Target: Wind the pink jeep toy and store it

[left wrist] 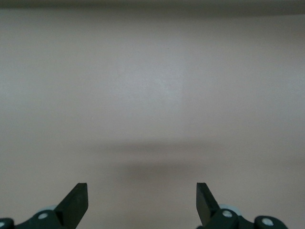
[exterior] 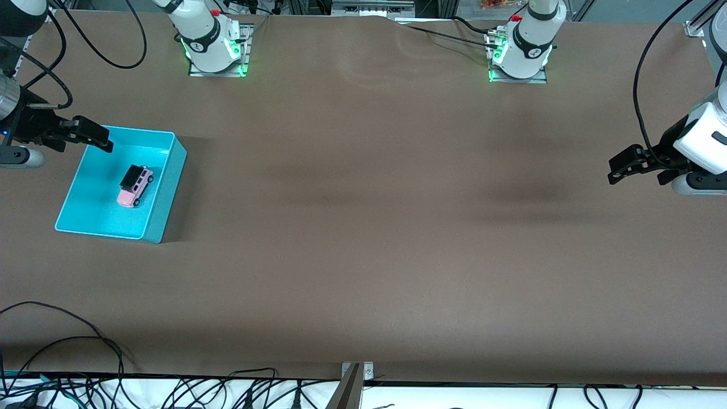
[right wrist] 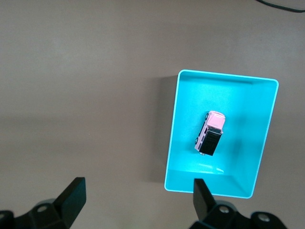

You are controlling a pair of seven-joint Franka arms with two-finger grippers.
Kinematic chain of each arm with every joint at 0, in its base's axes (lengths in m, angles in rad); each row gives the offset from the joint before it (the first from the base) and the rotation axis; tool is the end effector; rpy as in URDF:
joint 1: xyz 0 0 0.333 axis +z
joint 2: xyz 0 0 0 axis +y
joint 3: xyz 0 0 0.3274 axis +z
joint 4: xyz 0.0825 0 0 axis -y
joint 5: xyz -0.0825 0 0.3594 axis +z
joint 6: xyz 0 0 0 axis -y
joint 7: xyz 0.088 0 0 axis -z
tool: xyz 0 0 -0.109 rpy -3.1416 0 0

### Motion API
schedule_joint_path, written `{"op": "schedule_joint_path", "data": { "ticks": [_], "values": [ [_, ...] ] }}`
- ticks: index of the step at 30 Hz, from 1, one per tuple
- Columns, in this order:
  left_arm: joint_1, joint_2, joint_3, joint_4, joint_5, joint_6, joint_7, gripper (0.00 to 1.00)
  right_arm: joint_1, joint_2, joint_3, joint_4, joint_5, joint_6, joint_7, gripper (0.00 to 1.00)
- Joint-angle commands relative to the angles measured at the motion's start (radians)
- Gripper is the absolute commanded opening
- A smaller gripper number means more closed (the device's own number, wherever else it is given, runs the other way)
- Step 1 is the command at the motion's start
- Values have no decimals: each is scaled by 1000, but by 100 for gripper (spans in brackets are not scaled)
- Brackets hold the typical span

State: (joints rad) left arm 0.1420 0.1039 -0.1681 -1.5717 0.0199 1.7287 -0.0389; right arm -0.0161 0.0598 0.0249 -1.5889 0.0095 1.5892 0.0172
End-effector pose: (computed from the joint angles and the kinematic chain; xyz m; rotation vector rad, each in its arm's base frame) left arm 0.5753 -0.0082 0.5911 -3.1397 -0.0182 -0.0858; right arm 0.5480 0.0054 0.5951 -3.1300 0.0139 0.0933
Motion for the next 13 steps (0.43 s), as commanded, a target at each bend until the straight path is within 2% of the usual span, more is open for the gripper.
{"op": "schedule_joint_path", "data": {
  "ticks": [1, 13],
  "values": [
    [2, -7, -1, -10, -11, 6, 1, 100, -4, 9, 4, 20, 6, -8, -2, 100],
    [4, -7, -1, -10, -11, 6, 1, 100, -4, 15, 4, 20, 4, -5, -2, 100]
  ]
}}
